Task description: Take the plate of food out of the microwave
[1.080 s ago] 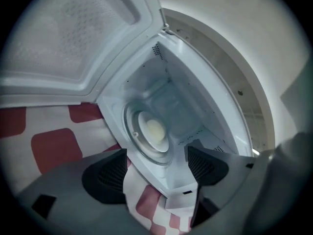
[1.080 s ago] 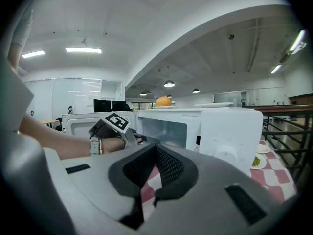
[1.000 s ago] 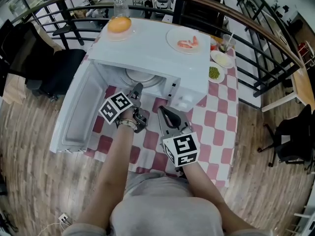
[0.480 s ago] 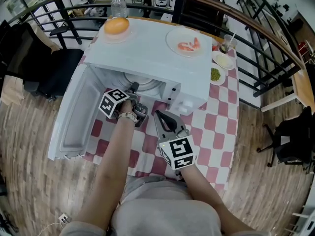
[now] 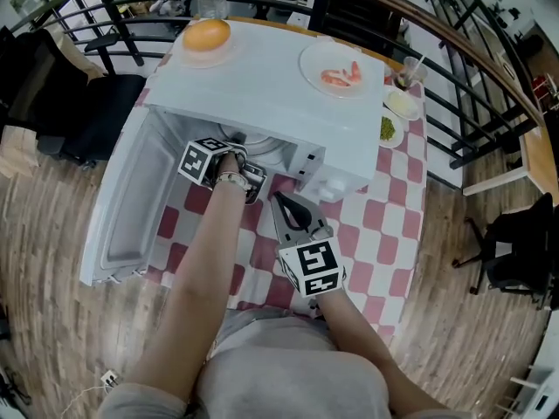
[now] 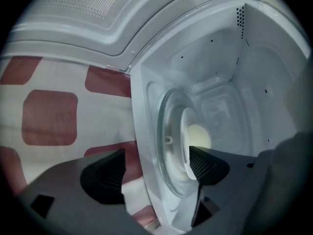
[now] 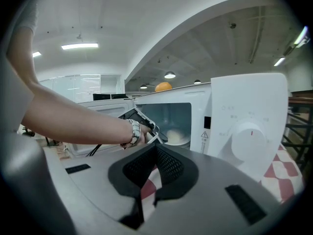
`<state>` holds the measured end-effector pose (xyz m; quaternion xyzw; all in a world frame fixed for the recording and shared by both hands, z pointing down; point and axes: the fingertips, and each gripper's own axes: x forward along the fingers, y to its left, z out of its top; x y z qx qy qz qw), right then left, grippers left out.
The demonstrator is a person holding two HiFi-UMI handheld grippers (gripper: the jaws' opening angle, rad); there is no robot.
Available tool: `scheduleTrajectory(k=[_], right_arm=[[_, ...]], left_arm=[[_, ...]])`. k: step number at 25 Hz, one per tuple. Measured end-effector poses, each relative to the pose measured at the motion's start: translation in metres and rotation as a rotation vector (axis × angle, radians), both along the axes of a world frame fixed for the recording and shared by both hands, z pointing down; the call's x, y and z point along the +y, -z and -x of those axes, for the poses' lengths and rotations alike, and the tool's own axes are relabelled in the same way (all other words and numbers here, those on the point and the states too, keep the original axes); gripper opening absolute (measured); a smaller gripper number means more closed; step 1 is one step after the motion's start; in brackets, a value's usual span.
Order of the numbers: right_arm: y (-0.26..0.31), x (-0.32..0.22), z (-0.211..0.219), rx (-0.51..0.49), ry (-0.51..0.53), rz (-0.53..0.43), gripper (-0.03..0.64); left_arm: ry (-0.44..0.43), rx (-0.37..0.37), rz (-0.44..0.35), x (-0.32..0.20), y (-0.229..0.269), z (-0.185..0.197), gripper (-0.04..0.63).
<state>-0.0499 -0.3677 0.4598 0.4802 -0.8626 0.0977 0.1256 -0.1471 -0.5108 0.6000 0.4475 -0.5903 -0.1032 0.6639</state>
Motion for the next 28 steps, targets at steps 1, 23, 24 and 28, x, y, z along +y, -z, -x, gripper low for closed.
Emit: scheduleTrajectory(k=[1,23,24,28], right_arm=[[-0.001,-0.001,-0.001,0.001,-0.002,0.004,0.023],[-0.006,0.001,-0.001,0.007,-0.007,0.027,0.023],[-0.005,0.001,0.0,0.006,-0.006,0.025,0.023],[-0.001,0.003,0.001,0.003,-0.001,0.016,0.023]], left_arm=[[0.006,-0.001,0.007,-0.001,-0.001,0.0,0.391],[0.085,0.046,0.055,-0.002,-0.002,-0.002,0.393],[0.084,0.048,0.063,0.0,-0.003,-0.002,0.391],[0.078,0.056,0.074,0.009,-0.007,0.0,0.387]])
